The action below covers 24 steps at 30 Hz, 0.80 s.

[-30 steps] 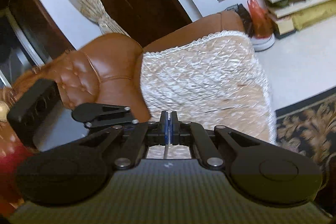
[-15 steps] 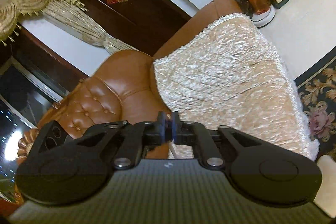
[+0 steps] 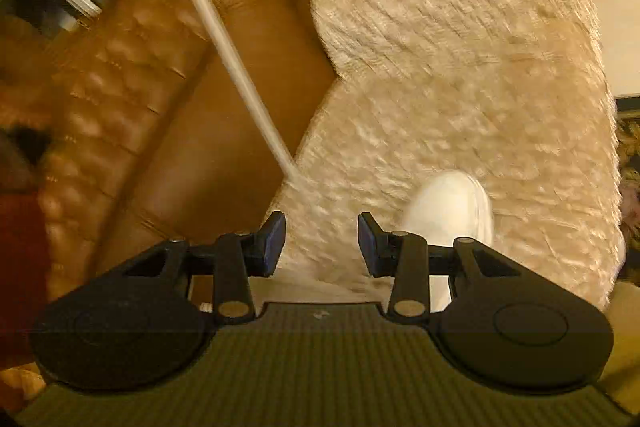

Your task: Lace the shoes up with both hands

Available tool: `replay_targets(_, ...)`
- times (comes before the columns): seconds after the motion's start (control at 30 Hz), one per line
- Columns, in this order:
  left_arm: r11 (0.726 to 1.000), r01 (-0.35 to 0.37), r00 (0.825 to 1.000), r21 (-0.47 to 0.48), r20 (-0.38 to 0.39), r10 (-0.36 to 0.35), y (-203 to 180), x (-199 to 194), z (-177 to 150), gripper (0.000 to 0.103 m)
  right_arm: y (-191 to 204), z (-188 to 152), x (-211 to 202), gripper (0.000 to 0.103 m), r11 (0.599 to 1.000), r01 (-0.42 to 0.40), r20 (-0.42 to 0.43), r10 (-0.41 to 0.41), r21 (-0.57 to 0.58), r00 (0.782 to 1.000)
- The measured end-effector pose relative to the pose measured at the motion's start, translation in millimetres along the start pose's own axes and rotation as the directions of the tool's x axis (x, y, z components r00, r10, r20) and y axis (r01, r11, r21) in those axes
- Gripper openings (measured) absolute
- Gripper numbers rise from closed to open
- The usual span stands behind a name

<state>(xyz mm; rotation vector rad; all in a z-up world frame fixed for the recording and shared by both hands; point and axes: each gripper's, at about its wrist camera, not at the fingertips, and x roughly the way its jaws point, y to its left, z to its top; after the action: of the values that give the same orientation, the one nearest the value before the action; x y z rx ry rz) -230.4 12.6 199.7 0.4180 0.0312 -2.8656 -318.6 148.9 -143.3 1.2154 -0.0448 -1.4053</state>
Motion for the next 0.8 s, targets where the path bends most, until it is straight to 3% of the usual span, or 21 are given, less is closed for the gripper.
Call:
replay_targets(0.03, 1.000, 0.003, 1.000, -0.001, 0.000, -0.003, 0, 1, -2, 0.003, -3, -1, 6, 0.005, 1.000, 0.008, -0.005, -0.008, 0.019, 1.000)
replay_targets(0.1, 1.000, 0.003, 1.000, -0.015, 0.010, -0.003, 5, 0, -7, 0.002, -8, -5, 7, 0.005, 0.998, 0.045, 0.023, -0.046, 0.040, 0.999)
replay_targets(0.27, 0.998, -0.016, 0.998, -0.062, 0.054, 0.019, 28, 1, -9, 0.002, -14, 2, -22, 0.004, 0.992, 0.032, 0.177, -0.053, 0.122, 0.983)
replay_targets(0.5, 0.994, -0.049, 0.993, -0.095, 0.101, 0.059, 55, 0, -6, 0.002, -6, 18, -41, 0.004, 0.991, -0.025, 0.273, -0.011, 0.129, 0.962)
replay_targets(0.67, 0.990, -0.055, 0.991, -0.129, 0.117, 0.070, 67, 2, -11, 0.002, 2, 33, -43, 0.004, 0.992, -0.088, 0.275, 0.061, 0.086, 0.959)
replay_targets(0.77, 0.987, -0.054, 0.993, -0.154, 0.096, 0.069, 74, 11, -24, 0.002, -11, 34, -38, 0.005, 0.990, -0.081, 0.226, 0.053, 0.117, 0.973)
replay_targets(0.8, 0.985, -0.052, 0.994, -0.166, 0.082, 0.066, 78, 15, -30, 0.003, -22, 31, -36, 0.005, 0.986, -0.050, 0.203, 0.016, 0.162, 0.979)
